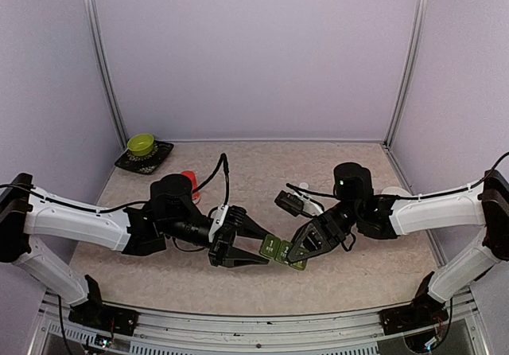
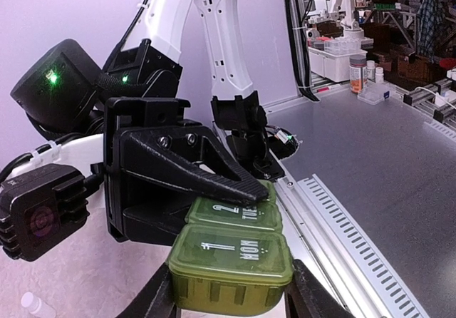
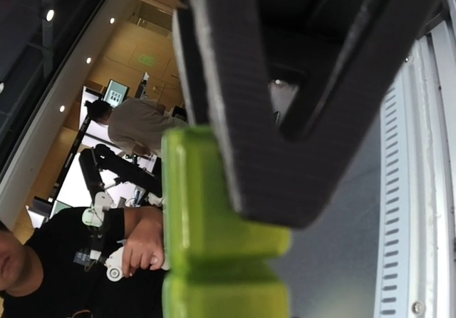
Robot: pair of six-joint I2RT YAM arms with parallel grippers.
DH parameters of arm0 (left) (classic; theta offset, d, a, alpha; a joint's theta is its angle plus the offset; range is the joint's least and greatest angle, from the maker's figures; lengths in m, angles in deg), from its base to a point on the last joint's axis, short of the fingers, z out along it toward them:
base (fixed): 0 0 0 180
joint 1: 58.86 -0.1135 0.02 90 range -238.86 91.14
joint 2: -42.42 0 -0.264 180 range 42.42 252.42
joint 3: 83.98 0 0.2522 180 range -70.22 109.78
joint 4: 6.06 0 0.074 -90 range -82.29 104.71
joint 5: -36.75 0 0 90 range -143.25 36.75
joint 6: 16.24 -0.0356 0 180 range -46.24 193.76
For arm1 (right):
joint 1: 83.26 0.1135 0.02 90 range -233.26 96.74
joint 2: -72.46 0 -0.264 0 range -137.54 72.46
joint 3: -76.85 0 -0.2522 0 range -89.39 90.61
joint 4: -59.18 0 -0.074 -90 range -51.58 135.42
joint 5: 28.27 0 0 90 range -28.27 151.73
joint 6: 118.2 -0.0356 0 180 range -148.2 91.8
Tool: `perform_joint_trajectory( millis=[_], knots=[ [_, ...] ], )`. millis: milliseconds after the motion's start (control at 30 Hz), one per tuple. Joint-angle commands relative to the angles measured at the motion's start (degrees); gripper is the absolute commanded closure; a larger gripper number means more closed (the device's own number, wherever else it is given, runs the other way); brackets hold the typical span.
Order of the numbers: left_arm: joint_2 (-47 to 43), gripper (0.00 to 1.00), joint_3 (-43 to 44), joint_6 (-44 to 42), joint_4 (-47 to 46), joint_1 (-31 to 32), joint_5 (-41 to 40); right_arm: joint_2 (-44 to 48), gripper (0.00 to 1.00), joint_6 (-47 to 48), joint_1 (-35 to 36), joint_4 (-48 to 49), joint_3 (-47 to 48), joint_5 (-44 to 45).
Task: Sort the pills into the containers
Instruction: Open the lid of the pill container.
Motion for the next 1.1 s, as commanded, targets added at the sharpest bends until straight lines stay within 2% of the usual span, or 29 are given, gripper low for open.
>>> perform_joint_trajectory(
  millis=[0,400,567,933,1067],
  knots=[
    [-1.29,0.52,-1.23,-0.17,0.85,-0.24,-0.11,1.39,0.88,0.11,-0.44,2.39,-0.25,-0.01],
    [-1.45,0.61,-1.52,2.76,-1.88,-1.05,1.1,1.09,0.88,0.08,-0.46,2.29,-0.3,0.08],
    [-1.04,0.54,-1.52,2.97,-2.59,-0.81,2.2,1.0,0.88,0.58,-0.44,1.88,-0.49,0.08],
    [-0.7,0.53,-0.99,3.56,-2.41,-0.71,0.87,0.75,0.88,0.59,-0.44,1.79,-0.26,0.08],
    [-0.01,0.6,-0.56,4.75,-2.97,-0.7,-0.06,0.66,0.88,0.62,-0.46,1.62,-0.24,0.16]
  ],
)
